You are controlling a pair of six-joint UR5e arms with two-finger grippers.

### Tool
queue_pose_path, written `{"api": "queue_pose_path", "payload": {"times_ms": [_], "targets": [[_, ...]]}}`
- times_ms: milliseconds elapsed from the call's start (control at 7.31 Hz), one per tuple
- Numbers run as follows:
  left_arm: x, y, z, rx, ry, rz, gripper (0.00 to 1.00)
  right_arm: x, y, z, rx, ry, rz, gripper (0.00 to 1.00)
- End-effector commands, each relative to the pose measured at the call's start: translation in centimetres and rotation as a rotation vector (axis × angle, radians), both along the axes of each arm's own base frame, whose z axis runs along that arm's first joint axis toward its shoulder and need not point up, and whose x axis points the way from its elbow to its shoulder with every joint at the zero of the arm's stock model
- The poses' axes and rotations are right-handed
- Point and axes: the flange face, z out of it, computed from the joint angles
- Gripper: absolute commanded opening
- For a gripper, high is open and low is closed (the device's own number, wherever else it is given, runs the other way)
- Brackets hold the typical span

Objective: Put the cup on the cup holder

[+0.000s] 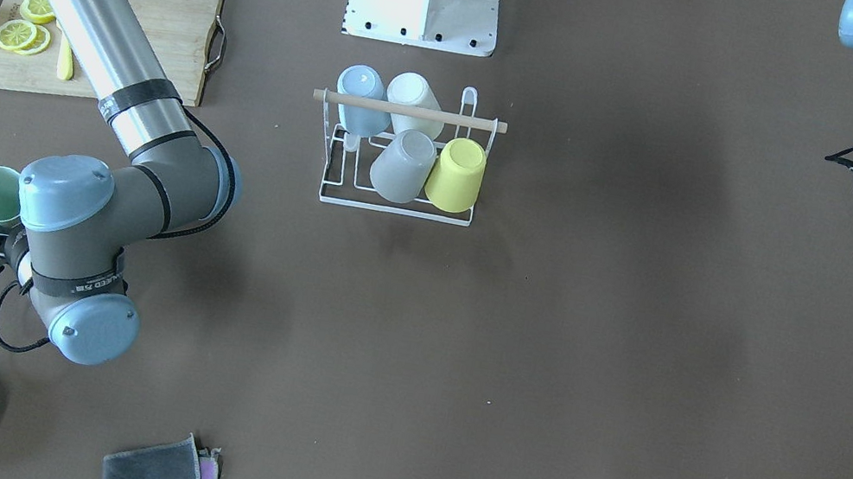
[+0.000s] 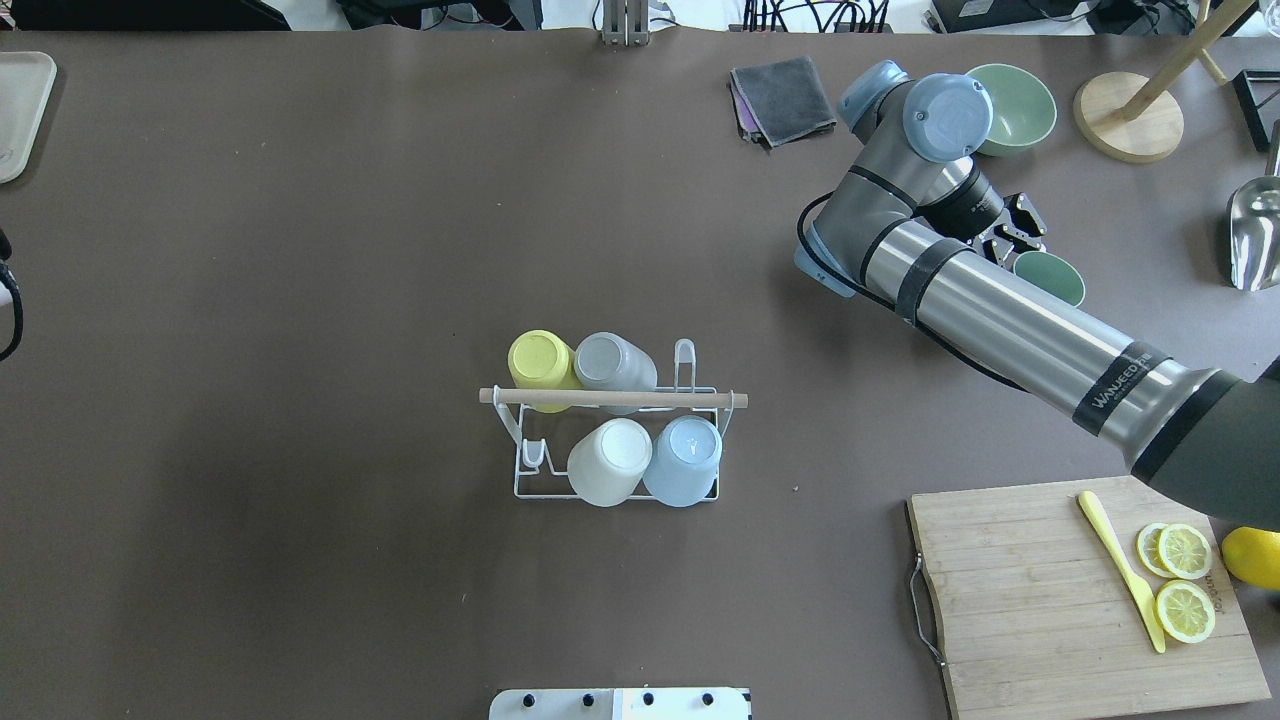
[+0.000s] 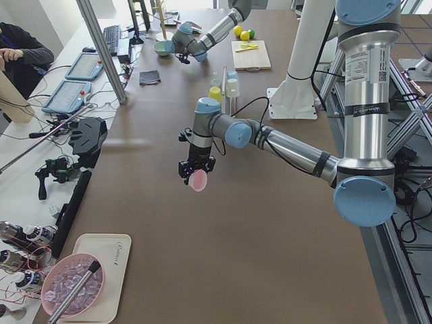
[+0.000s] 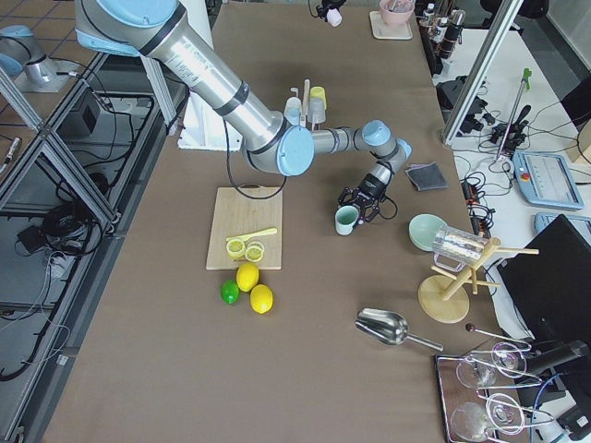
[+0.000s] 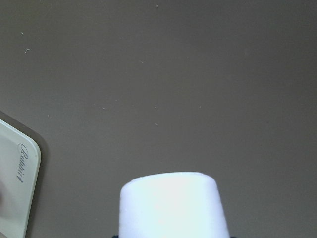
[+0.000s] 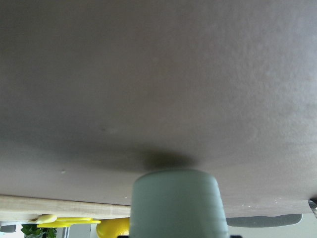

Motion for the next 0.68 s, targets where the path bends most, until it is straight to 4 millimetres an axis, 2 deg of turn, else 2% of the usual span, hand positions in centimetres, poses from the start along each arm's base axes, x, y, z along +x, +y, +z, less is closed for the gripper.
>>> {"api": "queue_pose_path", "payload": {"times_ms": [0, 137, 274, 411, 547], "targets": [[-2.2, -0.7, -0.9, -0.030, 0.142, -0.084, 0.00, 2.7, -0.9, -3.7, 0.061, -0.033, 0.040, 0.31], [-2.3, -0.8, -1.8, -0.019, 0.211, -0.157, 0.00, 3.5, -0.1, -5.4, 0.123, -0.077, 0.061, 0.31], [-1.7, -1.0, -2.4, -0.064, 0.281, -0.211, 0.00, 5.6, -0.5, -7.5, 0.184, -0.124, 0.109, 0.31], [-1.3, -1.9, -1.7, -0.003, 0.299, -0.179, 0.00, 7.5, -1.6, -8.8, 0.235, -0.204, 0.161, 0.31], [-0.7, -3.0, 0.9, 0.076, 0.341, -0.162, 0.00, 9.2, -2.3, -9.5, 0.276, -0.308, 0.213, 0.31]]}}
